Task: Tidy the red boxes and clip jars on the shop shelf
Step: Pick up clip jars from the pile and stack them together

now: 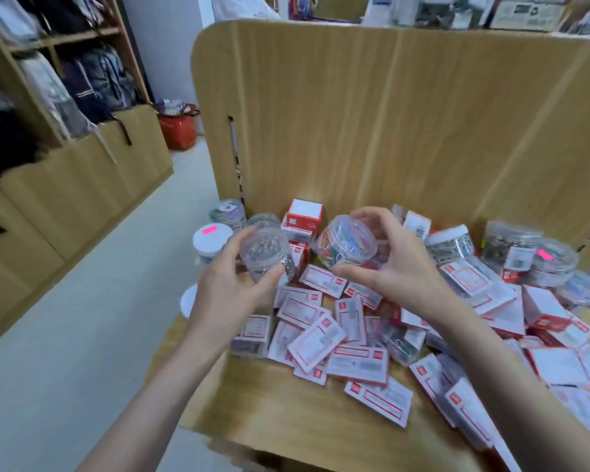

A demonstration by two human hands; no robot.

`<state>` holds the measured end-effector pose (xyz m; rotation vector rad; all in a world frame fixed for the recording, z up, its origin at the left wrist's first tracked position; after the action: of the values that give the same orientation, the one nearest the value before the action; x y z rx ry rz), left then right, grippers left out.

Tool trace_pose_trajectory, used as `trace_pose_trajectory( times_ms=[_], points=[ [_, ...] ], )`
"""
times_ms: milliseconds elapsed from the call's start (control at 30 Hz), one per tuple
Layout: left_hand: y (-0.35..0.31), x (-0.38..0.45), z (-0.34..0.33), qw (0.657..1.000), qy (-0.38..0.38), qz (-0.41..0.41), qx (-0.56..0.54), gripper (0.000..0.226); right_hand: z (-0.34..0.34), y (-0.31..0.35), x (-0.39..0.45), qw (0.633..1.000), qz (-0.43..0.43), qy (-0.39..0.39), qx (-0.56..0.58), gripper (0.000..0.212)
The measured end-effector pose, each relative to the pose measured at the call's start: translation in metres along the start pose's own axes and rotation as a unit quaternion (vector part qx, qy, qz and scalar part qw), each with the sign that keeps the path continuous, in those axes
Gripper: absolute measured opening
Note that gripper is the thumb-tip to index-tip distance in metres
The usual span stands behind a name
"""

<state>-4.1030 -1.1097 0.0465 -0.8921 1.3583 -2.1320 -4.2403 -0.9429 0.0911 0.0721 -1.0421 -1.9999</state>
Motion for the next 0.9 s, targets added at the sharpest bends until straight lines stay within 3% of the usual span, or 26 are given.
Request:
trace_pose_trajectory(
  times_ms=[100, 267, 433, 533, 700, 833, 900],
  points=[
    [-0.003, 0.024, 0.016, 0.999, 0.018, -0.039, 0.016, 0.06, -0.014, 0.008, 0.009, 1.0, -0.007, -0.004, -0.013, 0.06],
    [-0.012, 0.082, 0.027, 0.98, 0.07, -0.103, 0.154, 0.069, -0.023, 0.014, 0.012, 0.999, -0.031, -0.026, -0.031, 0.063],
    [-0.012, 0.121, 0.012, 0.95, 0.172, -0.099, 0.24, 0.071, -0.017, 0.012, 0.011, 0.996, -0.053, -0.033, -0.057, 0.064],
    [0.001, 0.123, 0.003, 0.945, 0.193, -0.093, 0.248, 0.07, -0.013, 0.011, 0.014, 0.996, -0.062, -0.028, -0.062, 0.065],
    [0.008, 0.12, 0.017, 0.945, 0.172, -0.091, 0.265, 0.077, -0.029, 0.015, 0.024, 0.997, -0.054, -0.001, -0.055, 0.068],
    [0.014, 0.099, 0.048, 0.975, 0.101, -0.086, 0.177, 0.038, -0.058, 0.025, 0.036, 0.997, -0.017, 0.042, -0.062, 0.067],
    [0.027, 0.083, 0.062, 0.982, 0.076, -0.076, 0.153, 0.035, -0.075, 0.031, 0.043, 0.996, 0.006, 0.072, -0.046, 0.068]
  ],
)
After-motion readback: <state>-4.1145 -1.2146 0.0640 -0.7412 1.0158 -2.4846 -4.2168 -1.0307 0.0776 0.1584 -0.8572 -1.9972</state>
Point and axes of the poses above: each hand's wrist, its own x-axis towards the middle knuckle, its own z-axis out of the back of the hand, y = z × x, the point moved 3 cm from there along x, towards the middle knuckle, and after that the axes turned 7 degrees about -x, right-handed, at the moved point
